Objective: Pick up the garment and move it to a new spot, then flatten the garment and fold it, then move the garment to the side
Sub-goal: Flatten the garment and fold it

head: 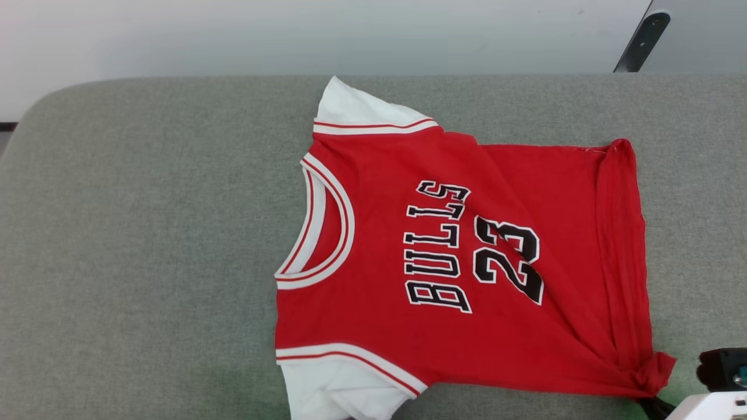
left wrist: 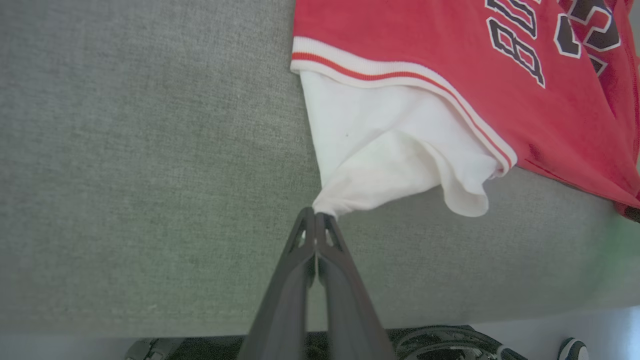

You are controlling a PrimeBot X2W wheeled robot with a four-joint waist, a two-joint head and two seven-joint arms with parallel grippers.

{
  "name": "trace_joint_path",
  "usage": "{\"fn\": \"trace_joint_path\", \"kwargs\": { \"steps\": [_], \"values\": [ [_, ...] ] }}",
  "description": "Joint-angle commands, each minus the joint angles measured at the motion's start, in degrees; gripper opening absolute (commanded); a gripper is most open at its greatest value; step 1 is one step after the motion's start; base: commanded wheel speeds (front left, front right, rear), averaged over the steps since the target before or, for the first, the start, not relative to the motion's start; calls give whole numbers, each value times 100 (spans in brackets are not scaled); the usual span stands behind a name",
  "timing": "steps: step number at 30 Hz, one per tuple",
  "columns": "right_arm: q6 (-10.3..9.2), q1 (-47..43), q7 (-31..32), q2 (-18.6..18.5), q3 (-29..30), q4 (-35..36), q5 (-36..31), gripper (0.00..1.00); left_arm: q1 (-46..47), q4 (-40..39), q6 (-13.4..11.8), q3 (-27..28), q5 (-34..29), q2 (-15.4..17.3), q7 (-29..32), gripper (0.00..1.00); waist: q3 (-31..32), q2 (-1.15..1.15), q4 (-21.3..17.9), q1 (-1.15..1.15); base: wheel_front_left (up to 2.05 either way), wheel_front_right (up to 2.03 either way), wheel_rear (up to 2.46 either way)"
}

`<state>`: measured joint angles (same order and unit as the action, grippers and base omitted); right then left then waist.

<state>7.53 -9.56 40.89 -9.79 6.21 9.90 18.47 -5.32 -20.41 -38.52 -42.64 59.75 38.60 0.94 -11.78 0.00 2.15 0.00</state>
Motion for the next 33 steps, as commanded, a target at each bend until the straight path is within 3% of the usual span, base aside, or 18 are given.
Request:
{"fn": "trace_joint_path", "kwargs": {
  "steps": [1, 6, 10, 17, 22, 33],
  "values": [
    [-9, -63, 56, 5, 71, 41, 16, 0, -75, -24, -79, 15, 29, -3, 1, 0, -24, 0, 4, 0, 0, 0, 0],
    [-9, 103, 183, 3, 290, 191, -61, 0, -83, -222, -272, 249, 11, 279, -1, 0, -87, 0, -16, 0, 0, 0, 0],
    [-10, 426, 276, -80, 329, 172, -92, 0, 199, -426, -380, 501, -78, 763, 176, 0, -100, 0, -64, 0, 0, 0, 0],
    [-12, 1353, 559, -335, 122, -93, -180, 0, 1249, -586, -171, 730, -313, 1431, 747, 0, -172, 0, -191, 0, 0, 0, 0],
    [-13, 2148, 743, -534, -71, -550, -269, 0, 2307, -185, 322, 610, -603, 1532, 1204, 0, -309, 0, -261, 0, 0, 0, 0],
    [-11, 3618, 1127, -702, -533, -2008, -346, 0, 4091, 1715, 1908, -2, -523, 739, 2168, 0, -680, 0, -390, 0, 0, 0, 0]
  ]
}}
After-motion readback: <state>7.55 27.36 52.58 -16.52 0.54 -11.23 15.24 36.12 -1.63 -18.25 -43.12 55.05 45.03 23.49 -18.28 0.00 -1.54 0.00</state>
